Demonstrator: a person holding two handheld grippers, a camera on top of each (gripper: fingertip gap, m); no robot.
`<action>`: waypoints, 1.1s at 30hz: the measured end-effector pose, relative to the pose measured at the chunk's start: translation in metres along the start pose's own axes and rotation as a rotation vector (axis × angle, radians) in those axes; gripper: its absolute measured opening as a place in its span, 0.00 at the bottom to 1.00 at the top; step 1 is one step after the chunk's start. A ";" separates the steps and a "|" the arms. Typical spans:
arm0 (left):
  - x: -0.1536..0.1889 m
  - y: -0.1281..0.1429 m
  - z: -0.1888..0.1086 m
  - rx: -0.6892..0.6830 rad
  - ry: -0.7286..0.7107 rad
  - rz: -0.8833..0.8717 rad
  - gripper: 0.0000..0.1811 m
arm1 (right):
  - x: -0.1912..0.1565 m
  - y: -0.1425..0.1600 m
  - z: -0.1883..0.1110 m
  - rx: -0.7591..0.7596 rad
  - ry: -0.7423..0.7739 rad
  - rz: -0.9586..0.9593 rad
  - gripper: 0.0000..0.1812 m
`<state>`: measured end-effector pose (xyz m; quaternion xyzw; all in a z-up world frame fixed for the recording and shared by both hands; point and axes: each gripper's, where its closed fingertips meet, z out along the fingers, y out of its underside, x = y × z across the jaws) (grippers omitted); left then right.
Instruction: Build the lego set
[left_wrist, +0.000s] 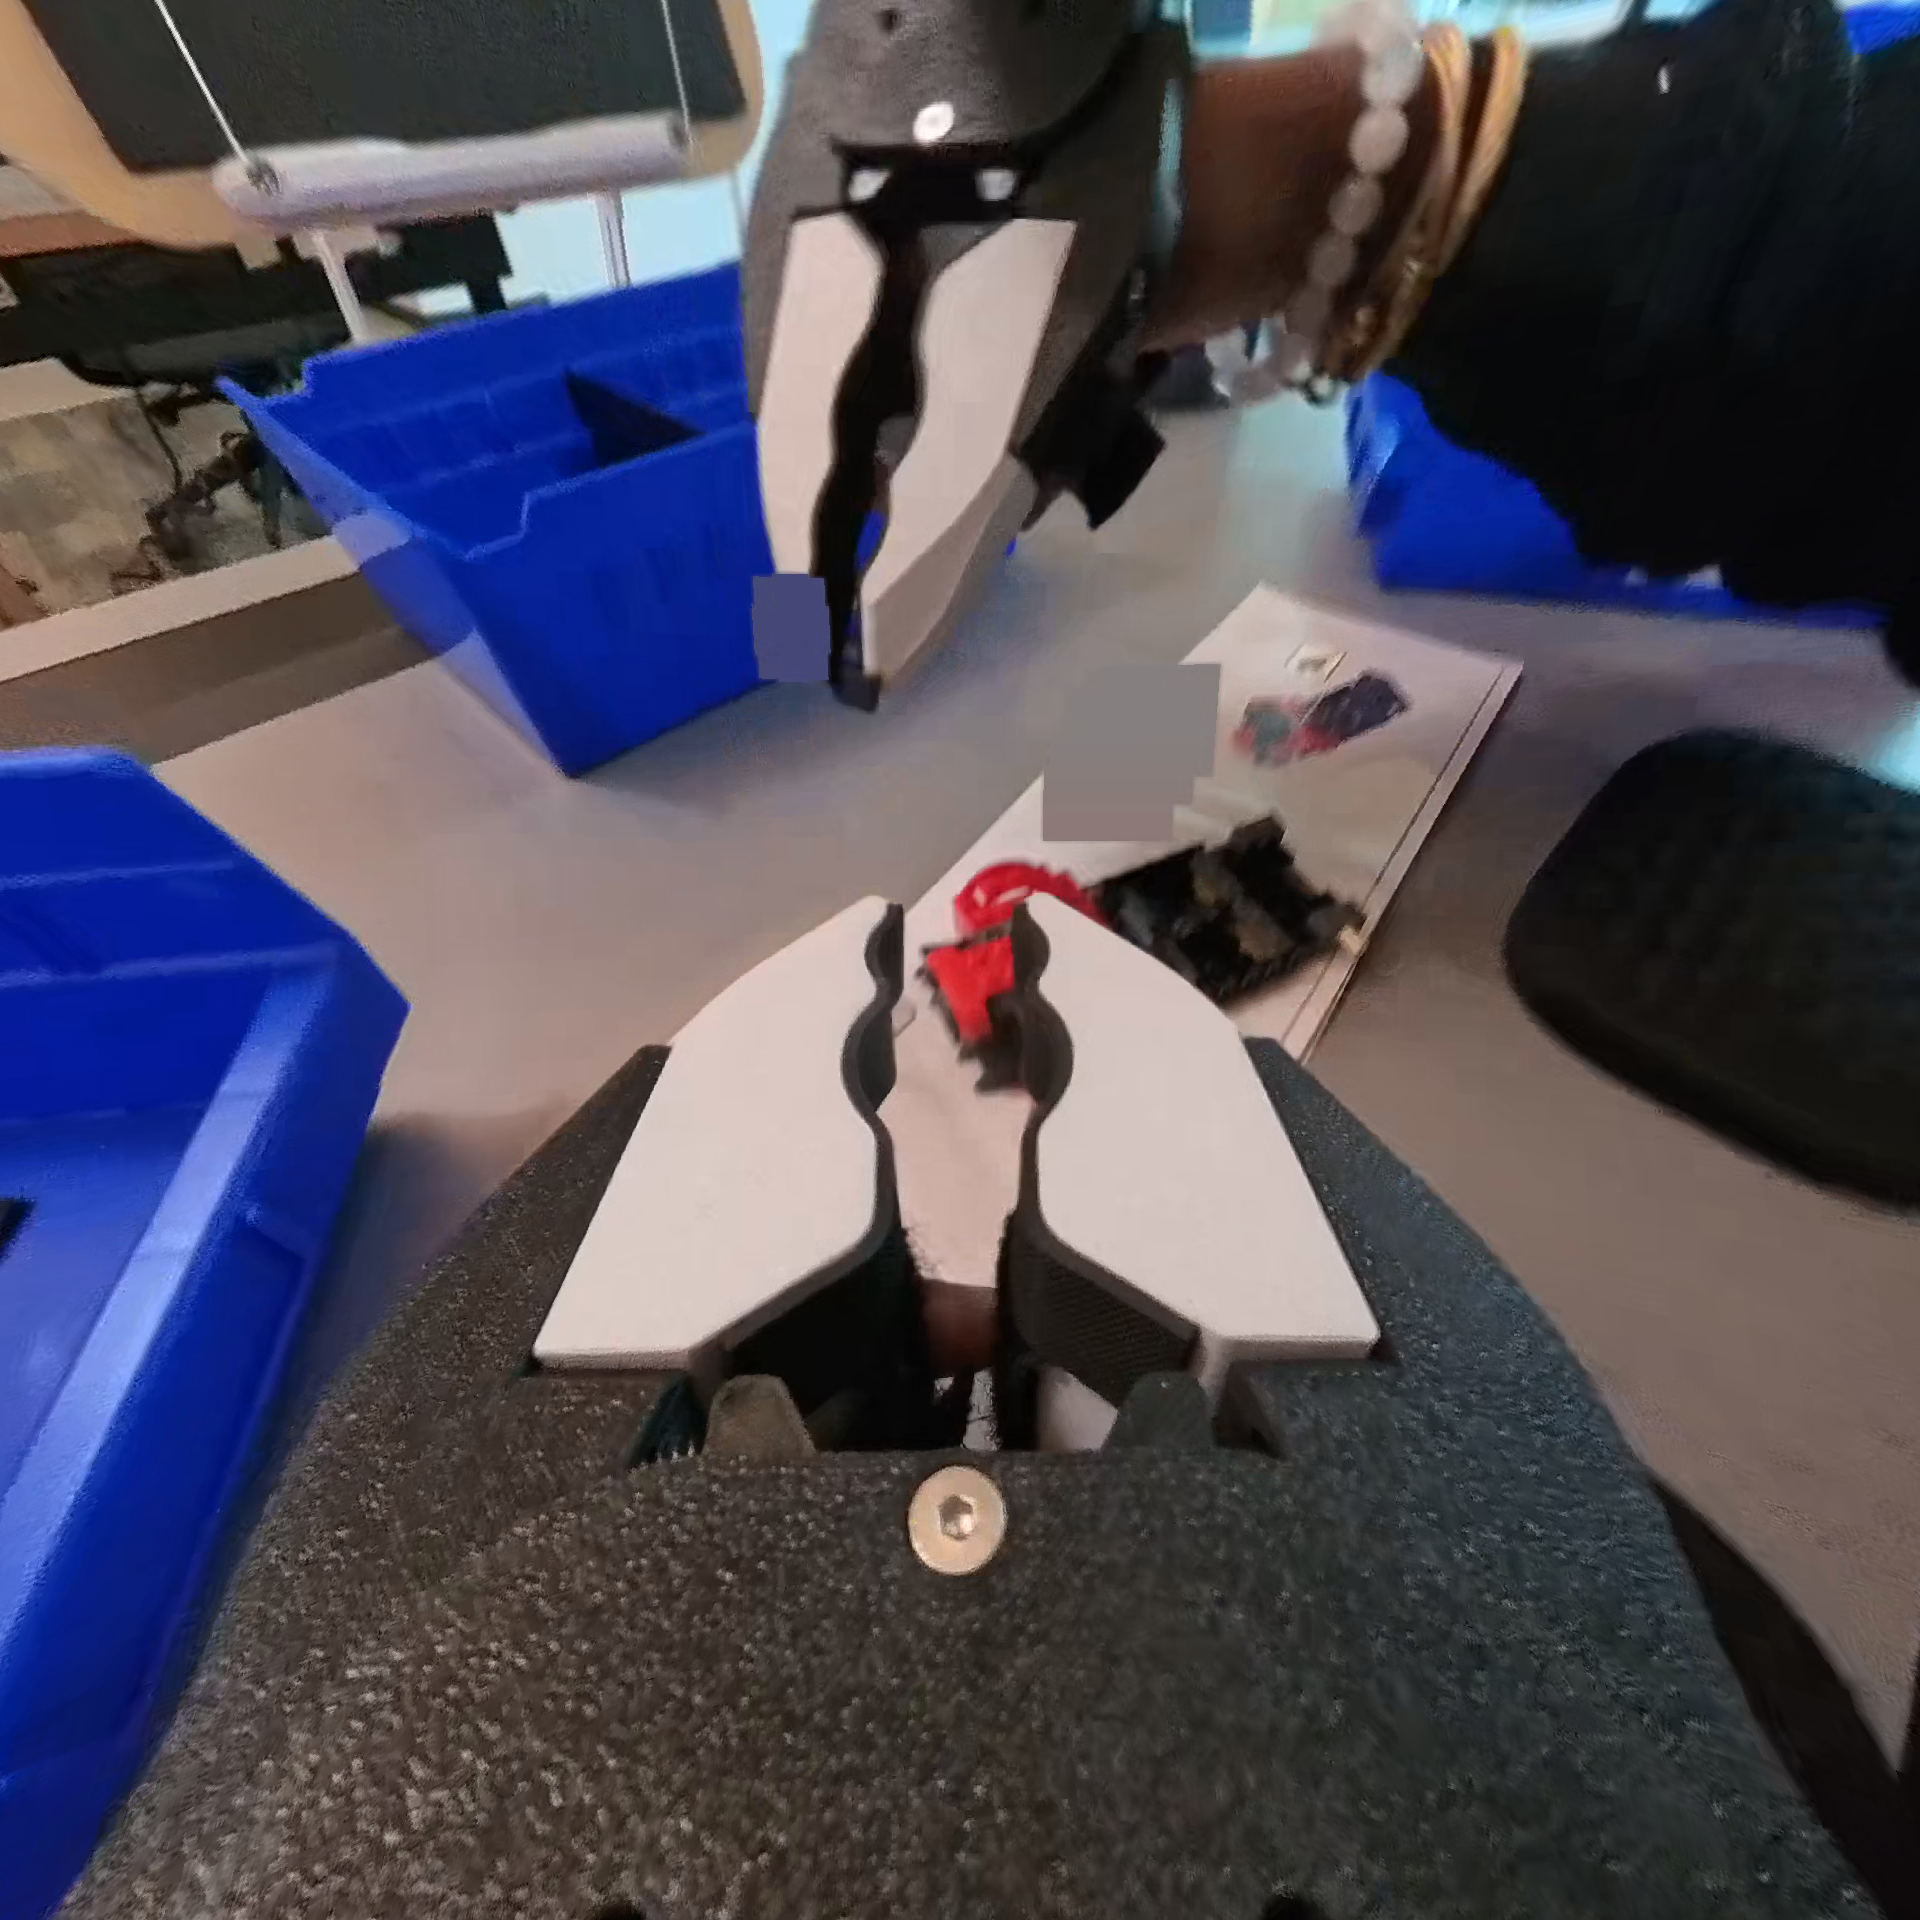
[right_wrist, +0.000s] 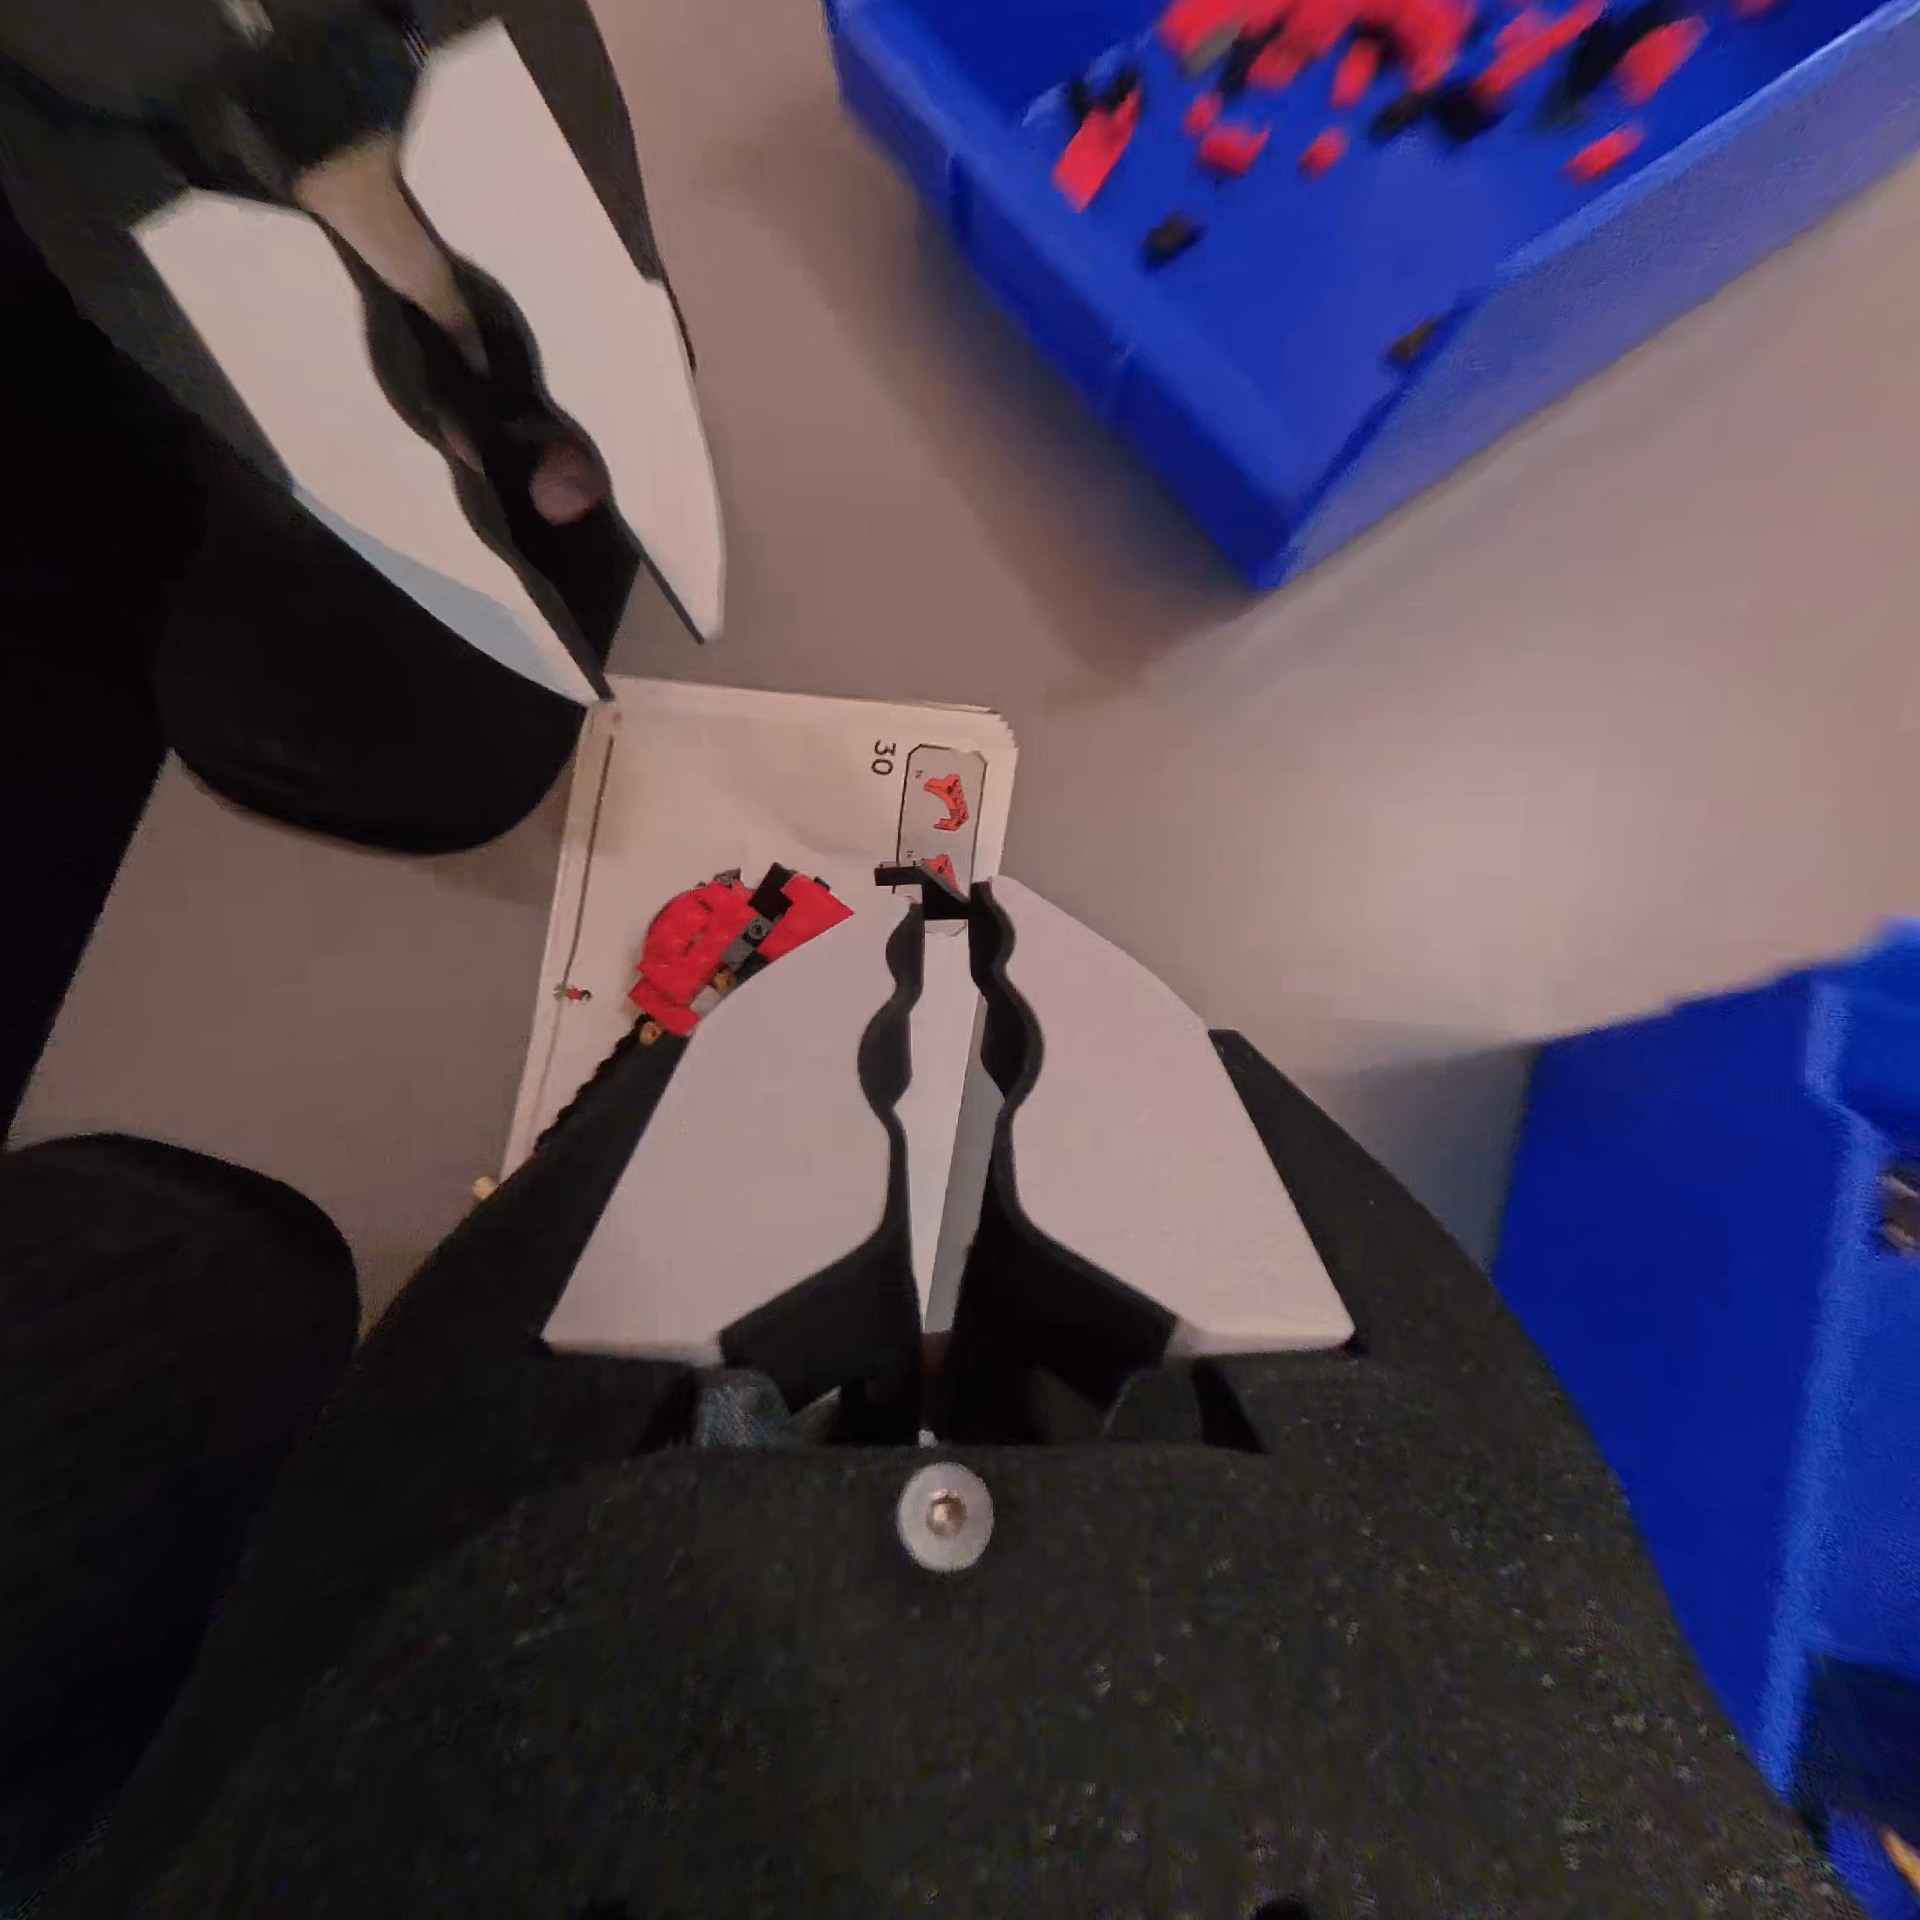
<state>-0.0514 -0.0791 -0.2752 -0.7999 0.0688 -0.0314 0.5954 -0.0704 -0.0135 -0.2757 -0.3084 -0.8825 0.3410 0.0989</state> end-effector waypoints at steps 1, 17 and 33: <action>0.002 -0.007 0.002 0.031 0.011 -0.020 0.11 | -0.002 -0.002 -0.014 0.038 0.043 0.001 0.05; 0.063 -0.055 0.040 0.147 0.213 -0.089 0.14 | -0.071 0.033 -0.087 0.202 0.434 0.069 0.04; 0.074 -0.064 0.055 0.165 0.286 -0.154 0.10 | -0.078 0.027 -0.093 0.380 0.429 0.134 0.04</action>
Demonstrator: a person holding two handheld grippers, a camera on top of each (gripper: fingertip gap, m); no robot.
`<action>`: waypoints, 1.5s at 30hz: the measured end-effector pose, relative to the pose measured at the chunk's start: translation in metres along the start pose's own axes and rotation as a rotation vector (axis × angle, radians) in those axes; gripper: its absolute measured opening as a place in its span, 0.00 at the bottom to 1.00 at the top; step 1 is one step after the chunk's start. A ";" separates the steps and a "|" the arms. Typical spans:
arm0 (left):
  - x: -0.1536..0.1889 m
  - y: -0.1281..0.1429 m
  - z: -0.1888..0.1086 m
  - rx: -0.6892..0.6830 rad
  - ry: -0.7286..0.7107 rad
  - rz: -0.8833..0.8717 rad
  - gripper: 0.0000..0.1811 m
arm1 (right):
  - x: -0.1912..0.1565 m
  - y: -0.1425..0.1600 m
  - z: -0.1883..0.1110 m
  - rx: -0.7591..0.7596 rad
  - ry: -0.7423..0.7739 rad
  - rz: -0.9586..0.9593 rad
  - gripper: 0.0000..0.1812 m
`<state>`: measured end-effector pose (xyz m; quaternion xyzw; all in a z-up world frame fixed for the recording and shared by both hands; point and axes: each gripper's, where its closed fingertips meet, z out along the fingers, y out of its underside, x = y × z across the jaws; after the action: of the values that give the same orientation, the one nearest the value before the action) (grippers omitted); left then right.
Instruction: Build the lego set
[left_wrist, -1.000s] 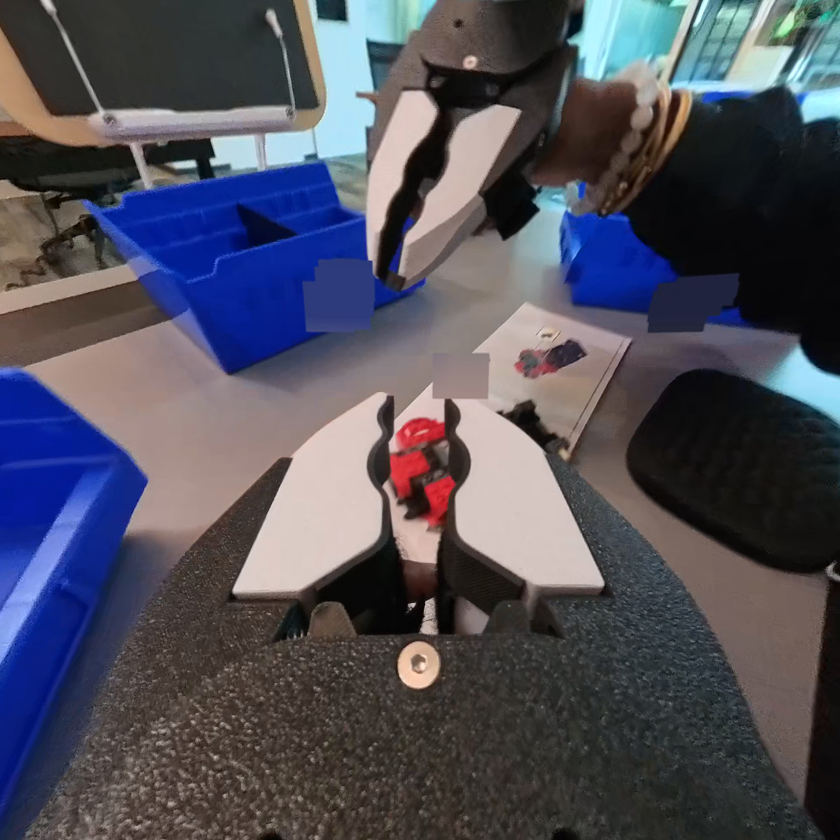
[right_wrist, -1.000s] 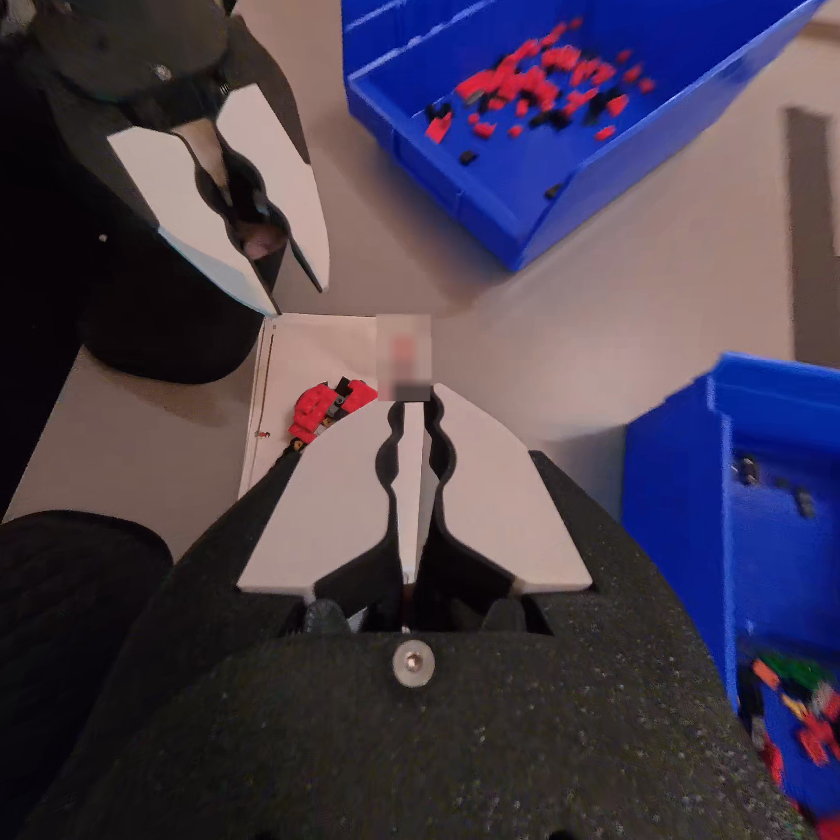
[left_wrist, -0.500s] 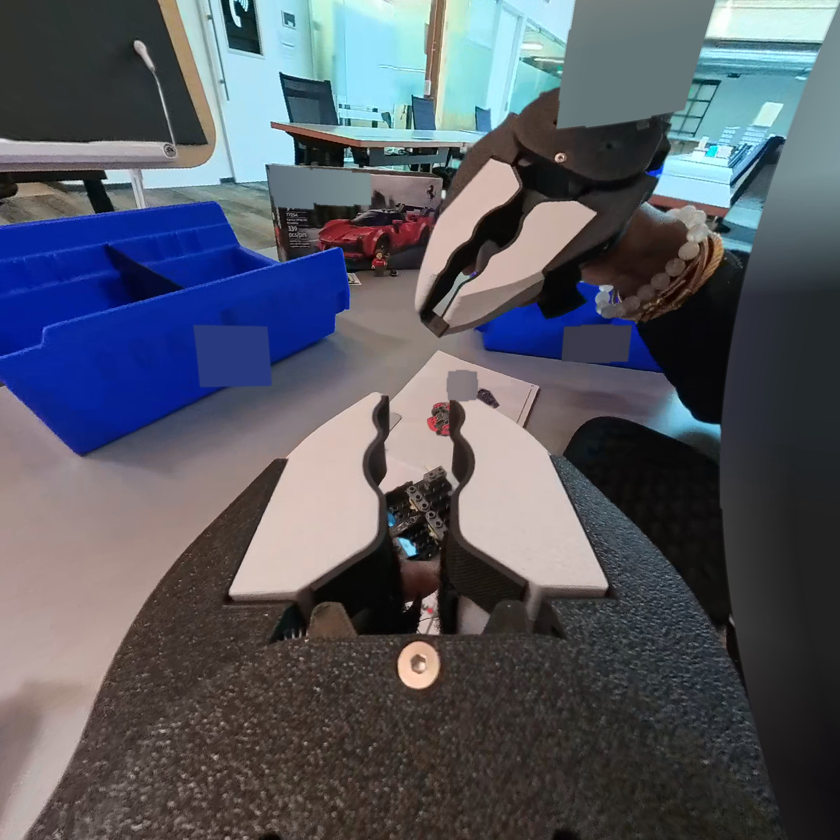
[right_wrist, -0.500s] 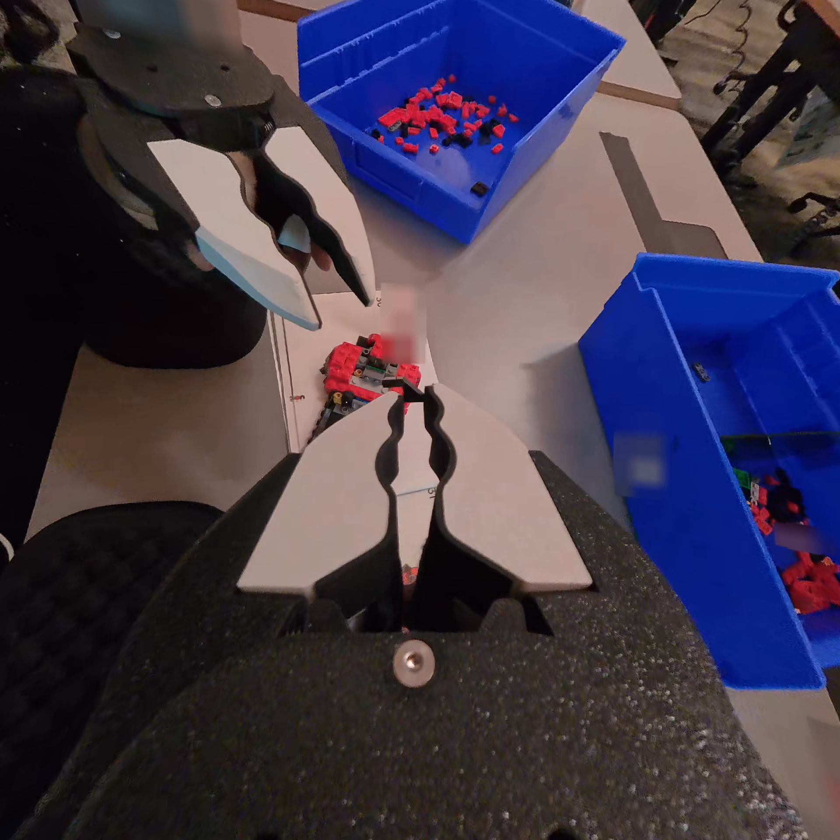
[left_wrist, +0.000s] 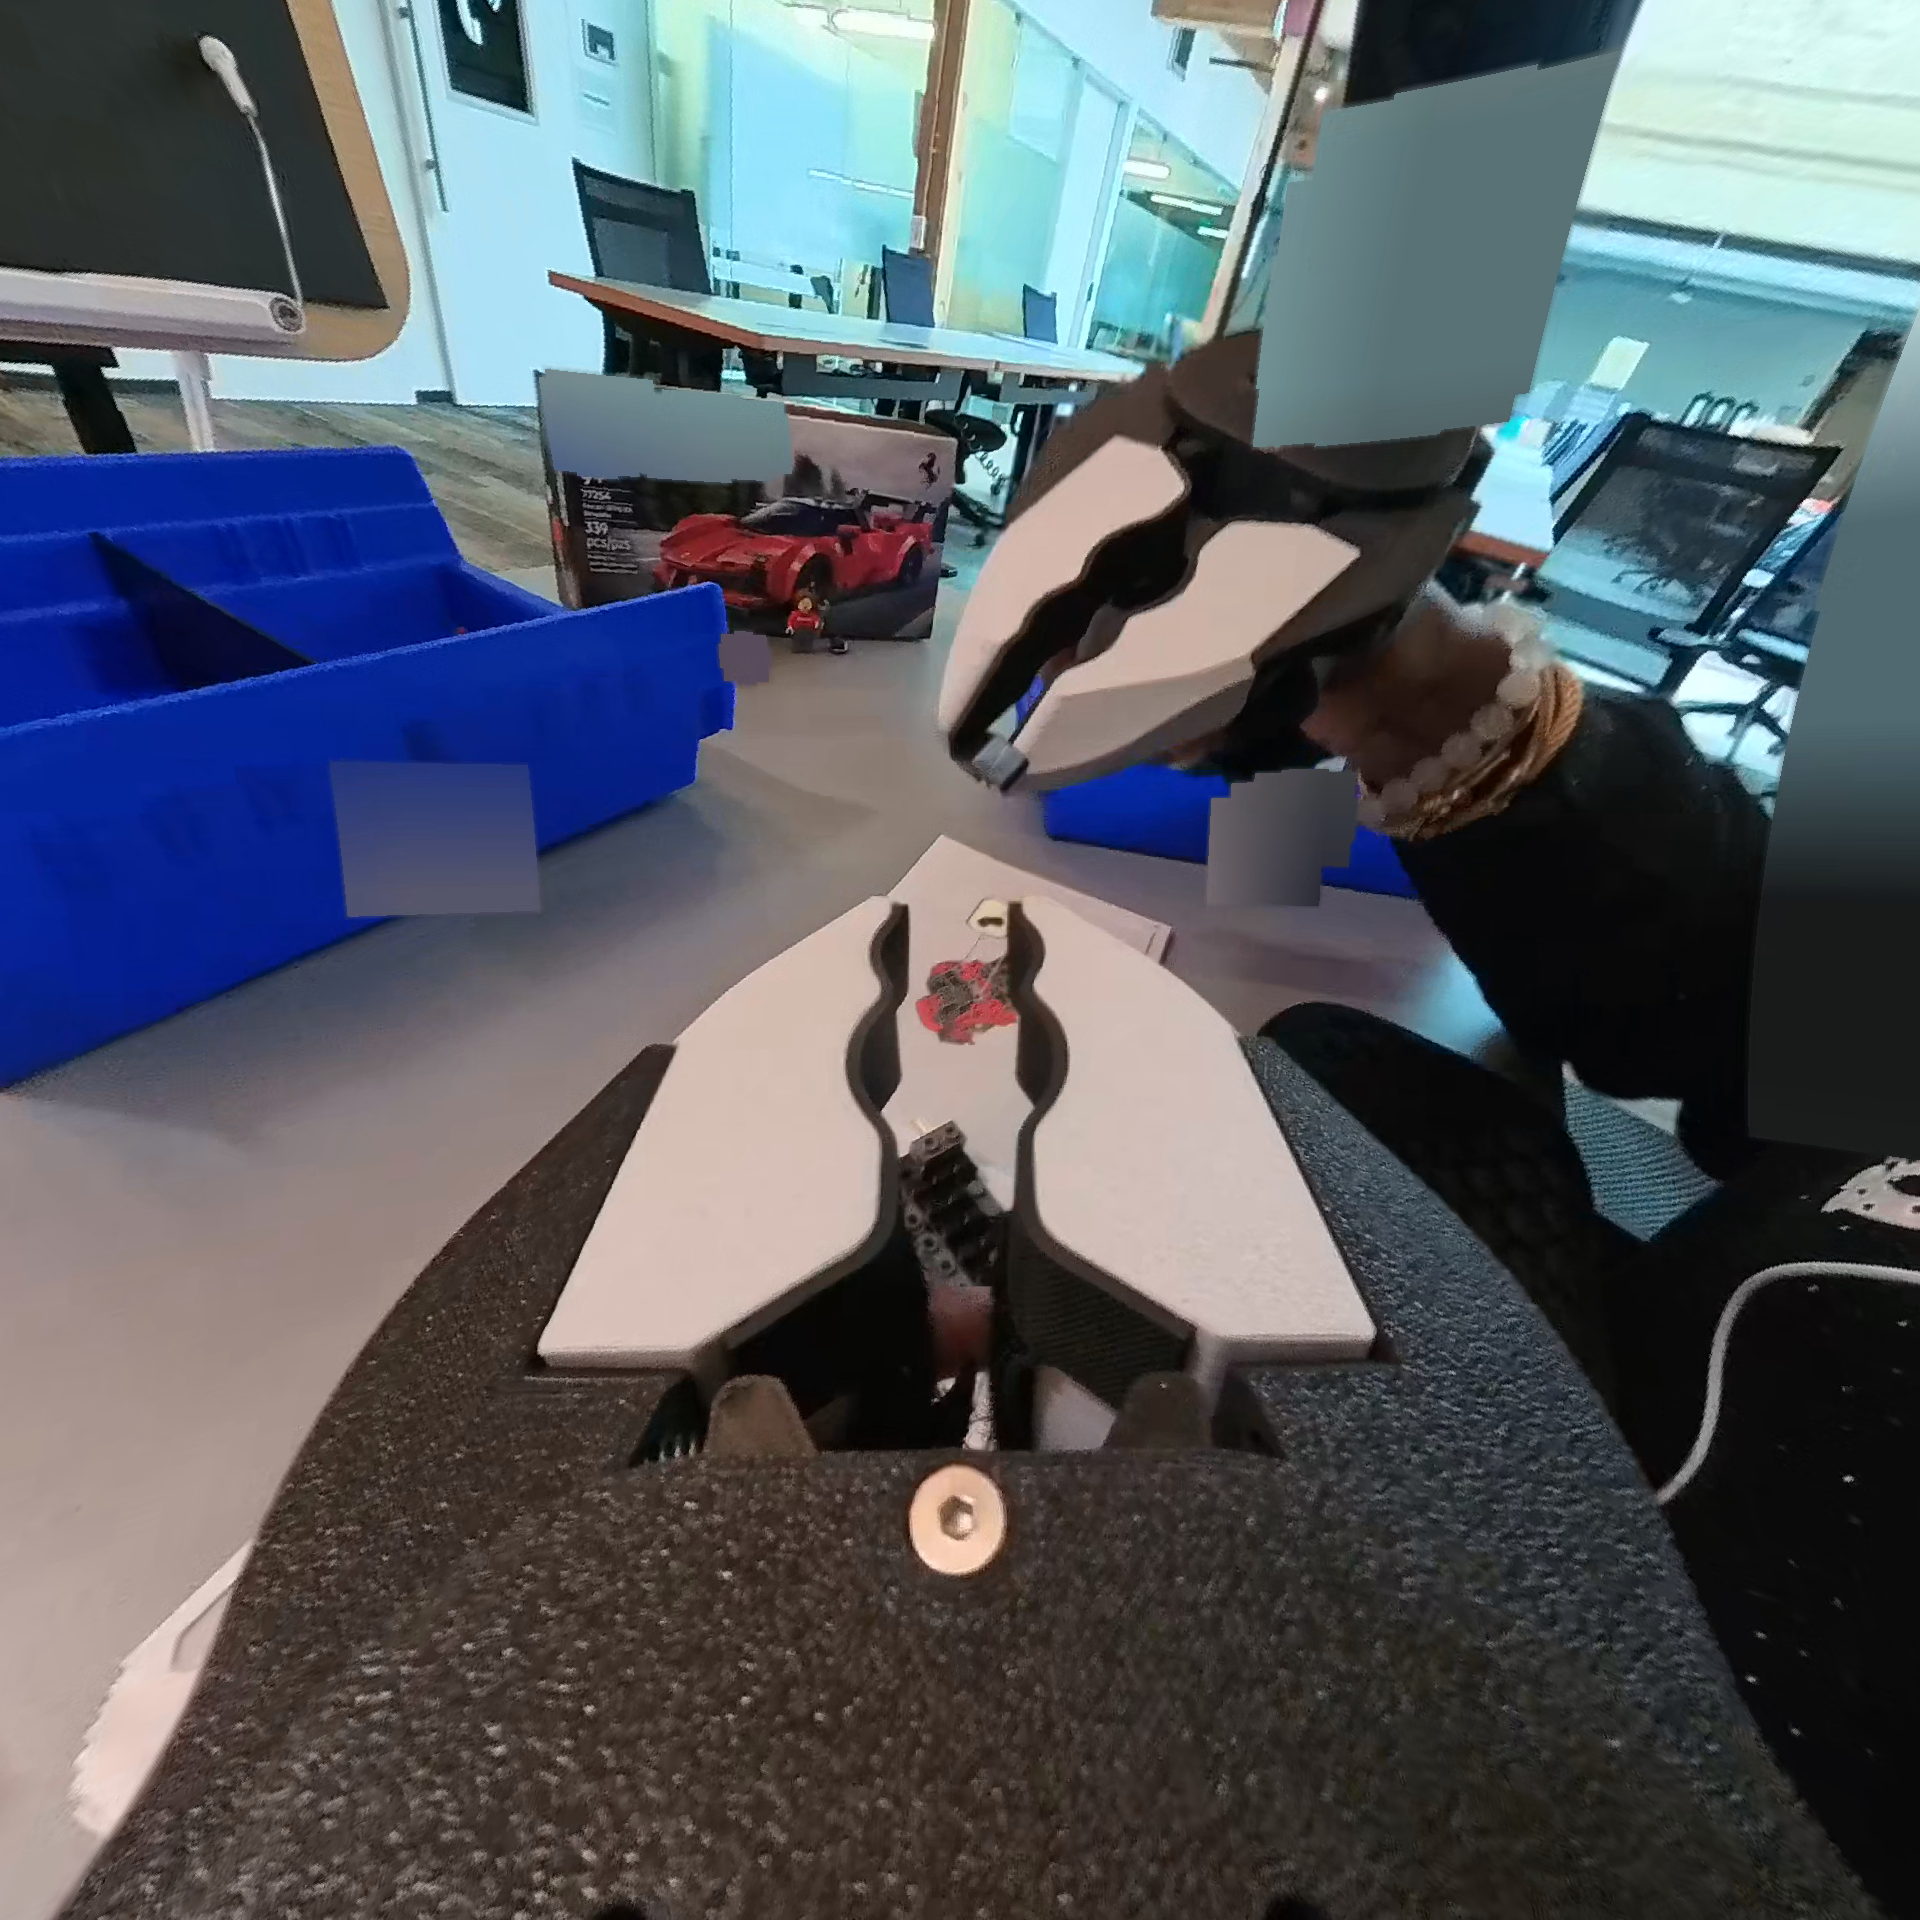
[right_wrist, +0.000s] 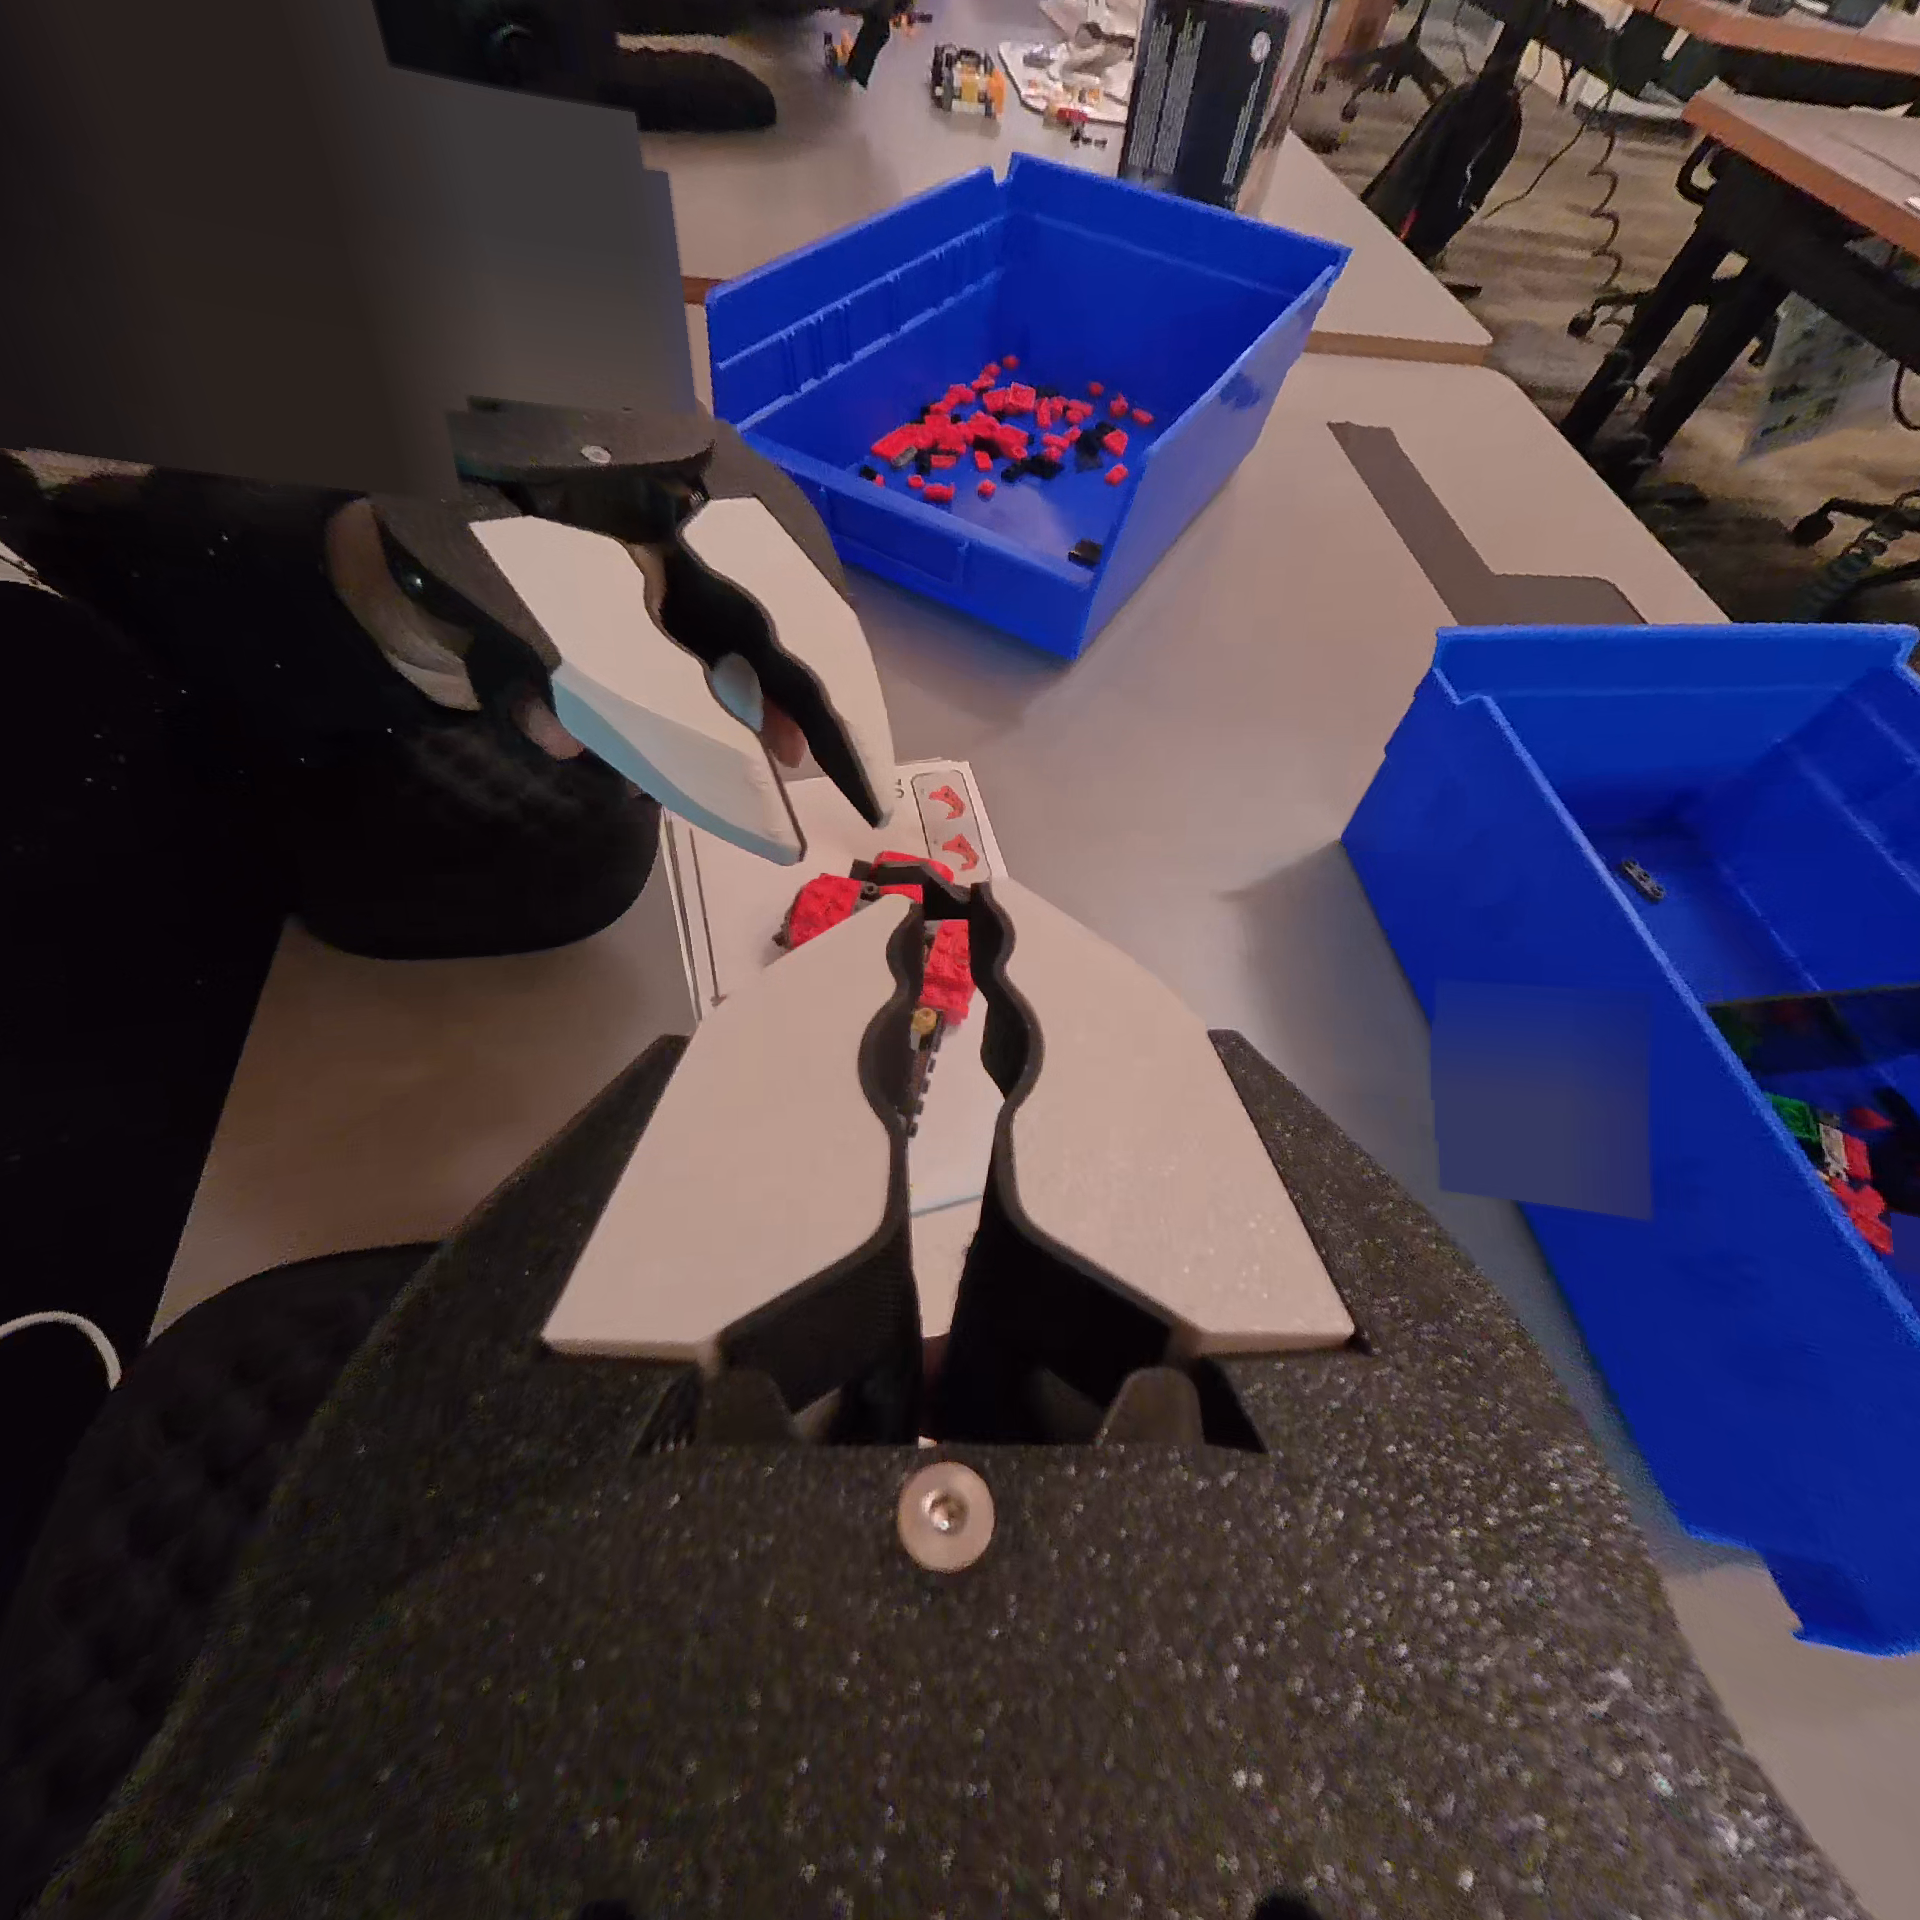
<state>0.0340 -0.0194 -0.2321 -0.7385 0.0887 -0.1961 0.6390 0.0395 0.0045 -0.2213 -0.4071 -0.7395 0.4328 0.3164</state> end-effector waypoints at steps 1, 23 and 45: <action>0.001 -0.002 0.001 0.010 0.011 -0.014 0.10 | -0.002 -0.001 0.002 0.012 -0.001 0.001 0.04; 0.011 -0.007 -0.004 0.085 0.198 -0.221 0.05 | -0.020 -0.011 0.019 -0.029 0.214 -0.410 0.05; 0.013 0.049 -0.025 -0.409 0.193 0.218 0.04 | -0.059 0.027 0.049 -0.436 -0.493 -0.449 0.04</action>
<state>0.0418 -0.0552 -0.2755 -0.8162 0.2663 -0.1737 0.4824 0.0359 -0.0580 -0.2735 -0.1768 -0.9384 0.2705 0.1222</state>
